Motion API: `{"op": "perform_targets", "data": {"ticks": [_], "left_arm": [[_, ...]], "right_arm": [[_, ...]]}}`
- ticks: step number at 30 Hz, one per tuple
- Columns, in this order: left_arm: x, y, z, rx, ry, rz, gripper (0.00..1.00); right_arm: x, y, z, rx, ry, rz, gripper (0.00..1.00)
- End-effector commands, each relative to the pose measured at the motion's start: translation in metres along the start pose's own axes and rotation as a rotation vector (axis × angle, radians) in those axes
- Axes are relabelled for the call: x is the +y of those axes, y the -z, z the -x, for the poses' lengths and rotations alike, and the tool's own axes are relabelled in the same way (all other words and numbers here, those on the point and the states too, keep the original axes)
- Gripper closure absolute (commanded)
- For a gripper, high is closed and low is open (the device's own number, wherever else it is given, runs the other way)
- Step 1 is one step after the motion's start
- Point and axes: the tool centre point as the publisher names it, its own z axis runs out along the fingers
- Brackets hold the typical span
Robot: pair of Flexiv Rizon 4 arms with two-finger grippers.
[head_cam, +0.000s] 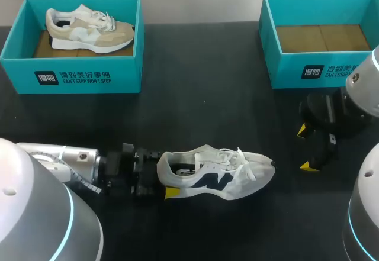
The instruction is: Take the shoe out of the shoebox, open the shoe tongue, remove and reinsert the insole, then place the shoe into the shoebox
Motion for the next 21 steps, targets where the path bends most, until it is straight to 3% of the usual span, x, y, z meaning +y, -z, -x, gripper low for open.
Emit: {"op": "perform_targets", "data": {"ticks": [1,11,12,13,15,21], "left_arm": [[0.002,-0.012,0.002,0.004,-0.001,0.005,0.0],[0.005,-0.014,0.0,-0.015,-0.007,0.026,0.0],[0.005,-0.013,0.0,-0.019,-0.008,0.028,0.04],[0.005,-0.013,0.0,-0.025,-0.008,0.031,0.5],[0.006,-0.011,0.001,-0.026,-0.01,0.032,1.0],[0.003,0.0,0.007,-0.014,-0.025,0.041,1.0]], "right_arm": [[0.0,-0.001,-0.001,-0.003,-0.001,-0.002,0.0],[0.0,-0.001,-0.001,-0.003,-0.001,-0.002,0.0],[0.0,-0.001,-0.001,-0.003,-0.001,-0.002,0.0],[0.0,-0.001,-0.001,-0.003,-0.001,-0.002,0.0],[0.0,-0.001,-0.001,-0.003,-0.001,-0.002,0.0],[0.0,-0.001,-0.001,-0.003,-0.001,-0.002,0.0]]}}
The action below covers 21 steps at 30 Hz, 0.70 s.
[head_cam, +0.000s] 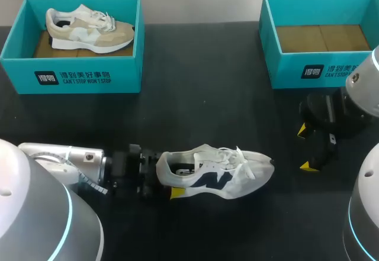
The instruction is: Take the shoe out of the shoebox, open the shoe tongue, remove and reinsert the insole, then place the shoe into the shoebox
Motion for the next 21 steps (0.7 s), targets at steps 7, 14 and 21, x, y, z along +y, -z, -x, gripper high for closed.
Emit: {"op": "perform_targets", "data": {"ticks": [7,14,21], "left_arm": [[-0.0015,0.0158,0.0089,0.083,0.006,0.02,1.0],[0.0001,0.0147,0.0113,0.111,0.004,0.024,1.0],[0.0022,0.012,0.011,0.124,-0.002,0.025,1.0]], "right_arm": [[0.0002,-0.0012,-0.0009,-0.003,-0.001,-0.002,0.0],[0.0002,-0.0012,-0.0009,-0.003,-0.001,-0.002,0.0],[0.0002,-0.0012,-0.0009,-0.003,-0.001,-0.002,0.0]]}}
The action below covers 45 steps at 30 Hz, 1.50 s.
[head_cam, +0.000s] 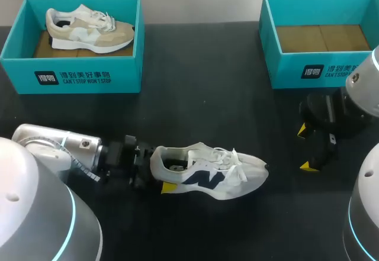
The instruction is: Take the shoe out of the shoebox, open the shoe tongue, remove and reinsert the insole, then place the shoe into the shoebox
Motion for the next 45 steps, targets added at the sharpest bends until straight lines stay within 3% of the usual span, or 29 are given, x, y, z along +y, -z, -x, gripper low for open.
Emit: {"op": "perform_targets", "data": {"ticks": [1,23,28,30,33,35,45], "left_arm": [[0.002,-0.003,0.002,0.01,0.002,0.003,1.0],[0.003,-0.003,0.002,0.009,0.005,-0.001,1.0],[0.003,-0.003,0.002,0.009,0.005,-0.001,1.0],[0.003,-0.003,0.002,0.009,0.005,-0.001,1.0],[0.003,-0.003,0.002,0.009,0.005,-0.001,1.0],[0.003,-0.003,0.002,0.009,0.005,-0.001,1.0],[0.003,-0.003,0.002,0.009,0.005,-0.001,1.0]], "right_arm": [[0.0,-0.001,-0.001,-0.003,-0.001,-0.002,0.0],[0.0,-0.001,-0.001,-0.003,-0.001,-0.002,0.0],[0.018,0.018,-0.014,-0.095,-0.308,-0.049,0.0],[0.031,0.023,-0.025,-0.145,-0.384,-0.026,0.0],[0.047,0.023,-0.034,-0.251,-0.575,-0.124,0.0],[0.059,0.023,-0.037,-0.277,-0.624,-0.121,0.0],[0.059,0.023,-0.037,-0.277,-0.624,-0.121,0.0]]}}
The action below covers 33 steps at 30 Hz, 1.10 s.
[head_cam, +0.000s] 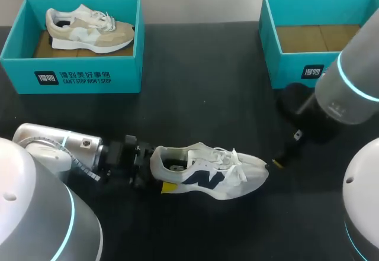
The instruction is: Take the shoe out of the shoebox, open the shoe tongue, remove and reinsert the insole, then place the shoe into the shoebox
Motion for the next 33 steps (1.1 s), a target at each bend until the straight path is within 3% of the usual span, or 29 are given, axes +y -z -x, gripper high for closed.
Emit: {"op": "perform_targets", "data": {"ticks": [1,5,9,13,17,20,26,30,33], "left_arm": [[0.001,-0.002,0.001,0.003,0.0,0.002,1.0],[0.001,-0.002,0.001,0.003,0.0,0.002,1.0],[0.001,-0.002,0.001,0.003,0.0,0.002,1.0],[0.001,-0.002,0.001,0.003,0.0,0.002,1.0],[0.001,-0.002,0.001,0.003,0.0,0.002,1.0],[0.001,-0.002,0.001,0.003,0.0,0.002,1.0],[0.001,-0.002,0.001,0.003,0.0,0.002,1.0],[0.001,-0.002,0.001,0.003,0.0,0.002,1.0],[0.001,-0.002,0.001,0.003,0.0,0.002,1.0]], "right_arm": [[0.001,0.0,-0.005,-0.083,-0.046,-0.01,0.0],[0.001,0.0,-0.005,-0.083,-0.046,-0.01,0.0],[0.022,0.01,-0.028,-0.098,-0.096,0.019,0.0],[0.038,0.017,-0.041,-0.103,-0.188,-0.028,0.0],[0.047,0.016,-0.044,-0.153,-0.307,-0.174,0.0],[0.054,0.01,-0.044,-0.157,-0.353,-0.211,0.0],[0.069,0.002,-0.031,-0.098,-0.319,-0.195,0.0],[0.069,-0.001,-0.019,-0.105,-0.355,-0.251,0.0],[0.068,0.0,-0.017,-0.116,-0.402,-0.245,0.0]]}}
